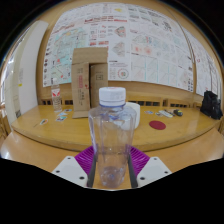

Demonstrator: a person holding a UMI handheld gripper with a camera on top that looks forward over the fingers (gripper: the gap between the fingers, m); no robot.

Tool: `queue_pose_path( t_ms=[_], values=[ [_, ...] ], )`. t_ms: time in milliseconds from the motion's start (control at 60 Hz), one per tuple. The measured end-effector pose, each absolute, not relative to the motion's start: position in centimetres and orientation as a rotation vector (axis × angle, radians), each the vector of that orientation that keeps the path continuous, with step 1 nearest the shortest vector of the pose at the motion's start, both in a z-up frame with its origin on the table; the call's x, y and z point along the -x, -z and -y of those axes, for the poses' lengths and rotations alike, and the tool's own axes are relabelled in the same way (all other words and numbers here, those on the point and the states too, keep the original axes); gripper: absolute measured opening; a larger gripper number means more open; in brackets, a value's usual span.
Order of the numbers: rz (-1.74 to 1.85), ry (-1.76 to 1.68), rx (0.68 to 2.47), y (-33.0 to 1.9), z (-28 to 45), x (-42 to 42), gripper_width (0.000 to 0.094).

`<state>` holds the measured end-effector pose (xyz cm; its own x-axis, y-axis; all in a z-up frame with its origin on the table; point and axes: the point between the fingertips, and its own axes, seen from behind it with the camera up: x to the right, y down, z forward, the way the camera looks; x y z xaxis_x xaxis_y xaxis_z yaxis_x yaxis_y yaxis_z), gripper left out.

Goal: Pour water

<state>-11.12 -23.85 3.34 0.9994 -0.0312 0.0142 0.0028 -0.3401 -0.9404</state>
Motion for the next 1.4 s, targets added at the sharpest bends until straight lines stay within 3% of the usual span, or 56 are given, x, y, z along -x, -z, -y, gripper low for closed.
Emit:
queue_pose_path(
  t_ms=[183,333,450,700,867,950,1083,1267,1400],
  values=[
    [-0.024,0.04,1.912,-3.4,23.8,11.0,0.0312],
    [0.044,-0.022,1.906,-5.9,23.3,13.3,0.0309],
    [0.063,-0.21,1.841,-11.4,21.6,17.7,0.0309],
    [-0.29,-0.921,1.538,-28.0,13.5,22.9,0.0309],
    [-0.647,-1.486,1.254,-32.5,8.3,20.4,0.0308],
    [-0.843,-1.716,1.104,-31.7,5.8,18.4,0.0306],
    [-1.119,-1.902,0.916,-27.2,2.9,15.6,0.0308],
    [-1.303,-1.977,0.797,-22.8,1.8,14.1,0.0304],
    [-1.29,-1.984,0.818,-22.8,2.1,13.9,0.0305]
  ],
)
